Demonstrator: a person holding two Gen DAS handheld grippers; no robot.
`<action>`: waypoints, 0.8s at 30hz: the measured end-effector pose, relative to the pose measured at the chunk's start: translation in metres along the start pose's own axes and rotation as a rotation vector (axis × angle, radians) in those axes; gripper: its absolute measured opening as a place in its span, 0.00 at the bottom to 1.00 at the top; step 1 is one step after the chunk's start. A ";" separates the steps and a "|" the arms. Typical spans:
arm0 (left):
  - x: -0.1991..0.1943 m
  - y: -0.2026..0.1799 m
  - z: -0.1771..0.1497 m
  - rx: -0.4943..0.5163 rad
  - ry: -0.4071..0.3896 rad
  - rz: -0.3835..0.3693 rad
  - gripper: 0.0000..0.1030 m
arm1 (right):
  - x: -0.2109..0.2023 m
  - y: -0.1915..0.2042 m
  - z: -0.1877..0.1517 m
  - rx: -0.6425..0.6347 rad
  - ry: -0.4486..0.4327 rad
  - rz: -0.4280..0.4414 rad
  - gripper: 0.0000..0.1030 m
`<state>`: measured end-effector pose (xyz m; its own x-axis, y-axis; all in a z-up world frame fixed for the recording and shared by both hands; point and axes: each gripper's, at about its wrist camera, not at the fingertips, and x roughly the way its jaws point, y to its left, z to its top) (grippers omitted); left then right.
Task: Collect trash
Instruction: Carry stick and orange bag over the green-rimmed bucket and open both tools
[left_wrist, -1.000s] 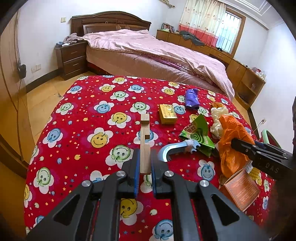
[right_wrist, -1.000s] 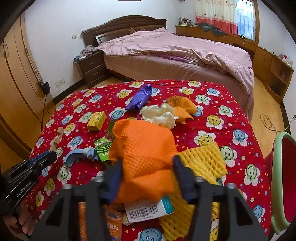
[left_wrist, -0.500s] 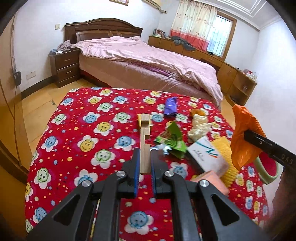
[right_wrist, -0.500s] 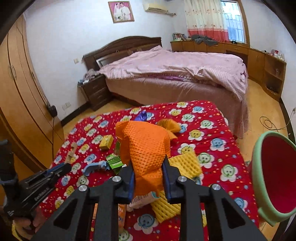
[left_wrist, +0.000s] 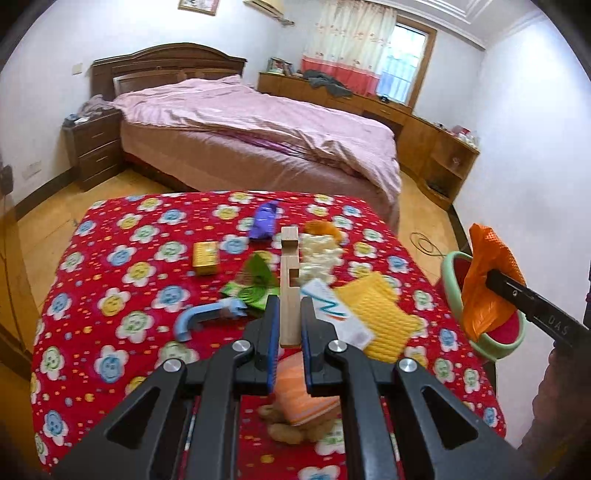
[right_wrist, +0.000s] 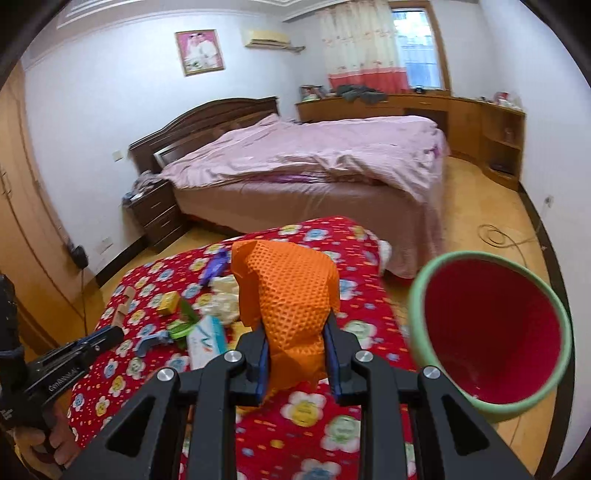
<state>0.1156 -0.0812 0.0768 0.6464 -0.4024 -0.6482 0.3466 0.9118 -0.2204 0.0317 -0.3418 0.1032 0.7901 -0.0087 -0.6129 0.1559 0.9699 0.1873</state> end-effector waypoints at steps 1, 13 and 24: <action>0.002 -0.007 0.001 0.007 0.005 -0.009 0.09 | -0.004 -0.010 -0.001 0.014 -0.002 -0.016 0.26; 0.029 -0.104 0.008 0.138 0.049 -0.102 0.09 | -0.028 -0.104 -0.017 0.123 -0.013 -0.183 0.26; 0.069 -0.187 0.010 0.263 0.105 -0.174 0.09 | -0.025 -0.170 -0.035 0.204 0.016 -0.292 0.27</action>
<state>0.1020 -0.2805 0.0808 0.4937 -0.5269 -0.6919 0.6181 0.7722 -0.1470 -0.0347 -0.4984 0.0598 0.6855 -0.2727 -0.6751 0.4902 0.8584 0.1510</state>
